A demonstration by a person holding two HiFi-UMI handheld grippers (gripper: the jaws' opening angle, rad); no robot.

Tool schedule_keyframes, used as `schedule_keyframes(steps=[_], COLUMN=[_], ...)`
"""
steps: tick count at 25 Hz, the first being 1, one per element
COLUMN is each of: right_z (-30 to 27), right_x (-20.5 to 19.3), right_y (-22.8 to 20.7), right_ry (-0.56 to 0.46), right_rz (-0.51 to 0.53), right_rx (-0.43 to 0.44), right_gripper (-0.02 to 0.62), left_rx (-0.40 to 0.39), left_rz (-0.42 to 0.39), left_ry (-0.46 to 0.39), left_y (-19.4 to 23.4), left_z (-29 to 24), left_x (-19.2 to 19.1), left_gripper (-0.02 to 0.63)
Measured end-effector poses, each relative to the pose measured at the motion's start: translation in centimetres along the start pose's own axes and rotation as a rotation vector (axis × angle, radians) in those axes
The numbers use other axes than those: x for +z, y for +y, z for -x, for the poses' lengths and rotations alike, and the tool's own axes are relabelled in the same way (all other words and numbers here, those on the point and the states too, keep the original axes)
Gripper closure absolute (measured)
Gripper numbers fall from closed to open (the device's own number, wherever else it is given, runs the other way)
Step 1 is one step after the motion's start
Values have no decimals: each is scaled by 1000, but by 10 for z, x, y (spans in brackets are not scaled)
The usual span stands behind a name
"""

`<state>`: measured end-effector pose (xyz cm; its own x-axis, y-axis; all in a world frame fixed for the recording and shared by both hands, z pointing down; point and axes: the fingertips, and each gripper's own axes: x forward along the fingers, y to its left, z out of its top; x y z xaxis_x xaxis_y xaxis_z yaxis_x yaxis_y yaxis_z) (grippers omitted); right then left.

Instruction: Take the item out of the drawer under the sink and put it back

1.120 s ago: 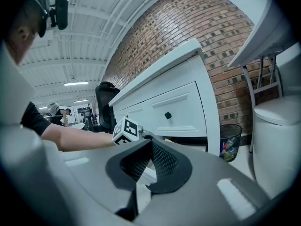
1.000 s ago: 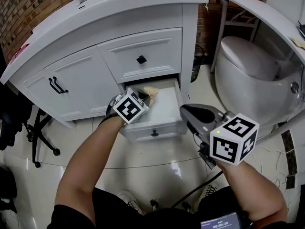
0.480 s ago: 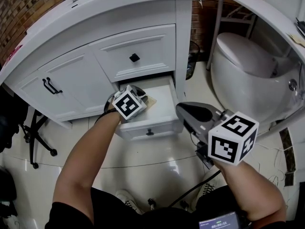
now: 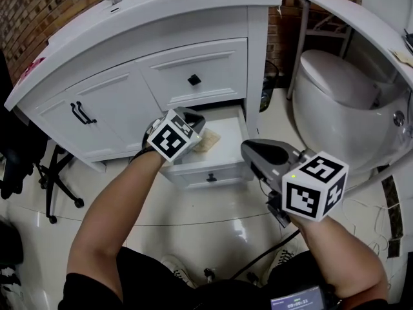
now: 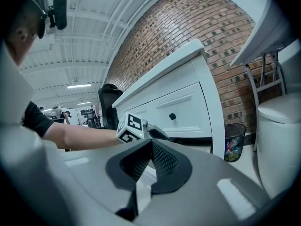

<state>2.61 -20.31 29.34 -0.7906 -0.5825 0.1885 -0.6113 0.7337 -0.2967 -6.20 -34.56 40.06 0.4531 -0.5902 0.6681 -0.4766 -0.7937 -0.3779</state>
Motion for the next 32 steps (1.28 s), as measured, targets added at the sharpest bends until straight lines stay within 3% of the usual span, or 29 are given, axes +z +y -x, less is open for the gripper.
schedule_keyframes(steps=[8, 20, 27, 32], right_z=[-3, -1, -1, -2], right_x=[-1, -2, -6, -13], right_y=[14, 13, 20, 21], right_ry=[2, -2, 14, 34], right_rz=[9, 5, 40, 49], right_rx=[18, 11, -2, -19], right_gripper=[592, 592, 592, 592], left_rx=[13, 119, 125, 141], left_rz=[25, 343, 449, 481], left_ry=[-90, -413, -489, -508], left_y=[-16, -31, -48, -57], left_z=[55, 175, 204, 194], left_x=[20, 26, 11, -8], left_gripper=[600, 600, 600, 600])
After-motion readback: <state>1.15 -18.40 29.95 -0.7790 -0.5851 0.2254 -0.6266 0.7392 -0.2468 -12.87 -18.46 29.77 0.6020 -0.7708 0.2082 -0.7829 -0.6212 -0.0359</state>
